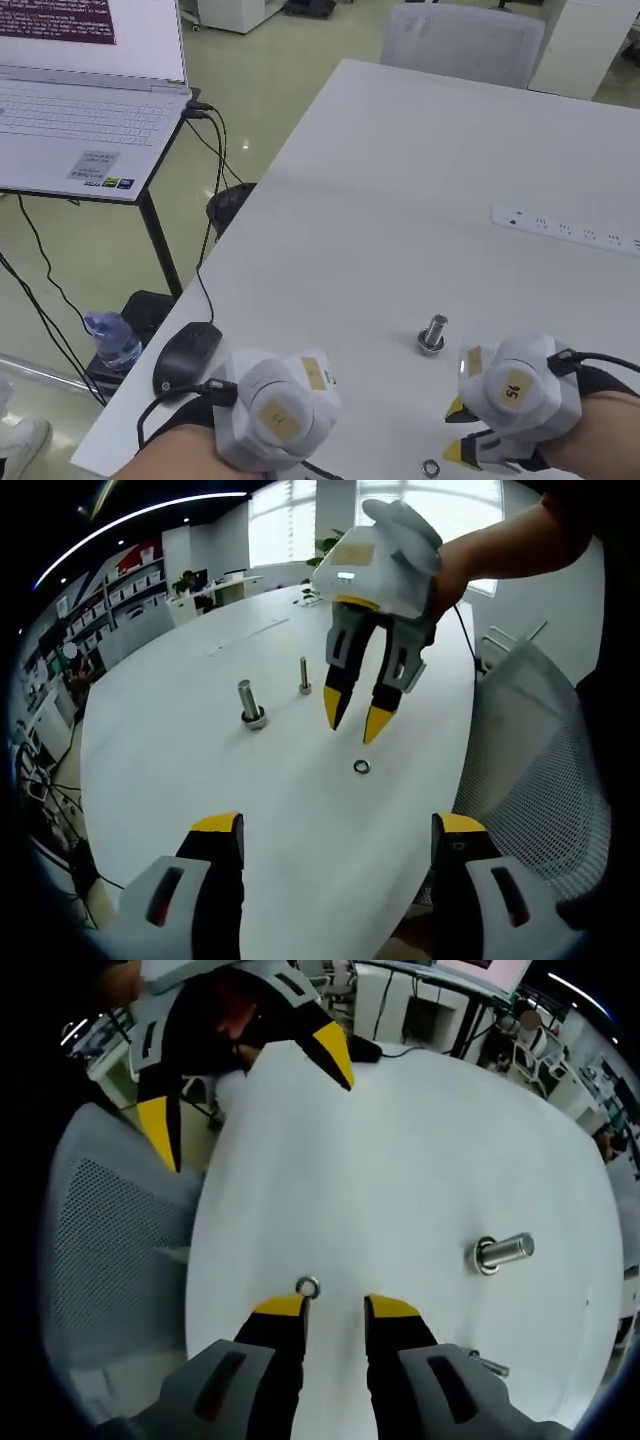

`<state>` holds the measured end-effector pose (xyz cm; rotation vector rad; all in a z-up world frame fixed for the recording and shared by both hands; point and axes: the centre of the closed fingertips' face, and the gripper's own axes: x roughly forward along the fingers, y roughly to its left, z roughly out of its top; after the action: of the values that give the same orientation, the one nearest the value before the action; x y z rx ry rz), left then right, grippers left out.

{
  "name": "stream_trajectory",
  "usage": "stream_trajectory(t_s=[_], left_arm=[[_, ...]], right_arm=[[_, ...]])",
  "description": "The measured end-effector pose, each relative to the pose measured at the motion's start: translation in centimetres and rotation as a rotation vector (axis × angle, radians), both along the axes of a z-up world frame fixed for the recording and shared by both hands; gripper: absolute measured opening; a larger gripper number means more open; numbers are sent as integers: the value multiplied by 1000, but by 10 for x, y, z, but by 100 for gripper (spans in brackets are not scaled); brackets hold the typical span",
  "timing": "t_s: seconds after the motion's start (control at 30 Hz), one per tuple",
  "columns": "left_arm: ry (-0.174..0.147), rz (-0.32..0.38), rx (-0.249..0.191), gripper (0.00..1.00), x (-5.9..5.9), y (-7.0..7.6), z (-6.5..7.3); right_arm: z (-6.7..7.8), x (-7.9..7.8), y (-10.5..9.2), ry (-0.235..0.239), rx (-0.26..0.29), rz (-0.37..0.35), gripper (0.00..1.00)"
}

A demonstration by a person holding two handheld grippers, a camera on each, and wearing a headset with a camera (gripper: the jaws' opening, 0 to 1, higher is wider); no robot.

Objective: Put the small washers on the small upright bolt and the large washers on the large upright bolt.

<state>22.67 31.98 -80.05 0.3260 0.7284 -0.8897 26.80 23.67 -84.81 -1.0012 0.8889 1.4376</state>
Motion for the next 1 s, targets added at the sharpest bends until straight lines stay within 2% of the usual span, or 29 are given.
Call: stream_trajectory(t_s=[0.2,0.4,0.6,1.0], left_arm=[[1,1,-1,76,0,2,0],[2,-1,1,76,0,2,-1],[4,-5,-1,76,0,2,-2],[5,-3,-7,75,1,3,-3]], right_arm=[[-15,-13,-1,12,-16,21,23],[-25,-15,-2,-3,-30,34,23],[-31,-17,0,-4,-36,36,22],[-30,-19,1,-17,-47,43,18]])
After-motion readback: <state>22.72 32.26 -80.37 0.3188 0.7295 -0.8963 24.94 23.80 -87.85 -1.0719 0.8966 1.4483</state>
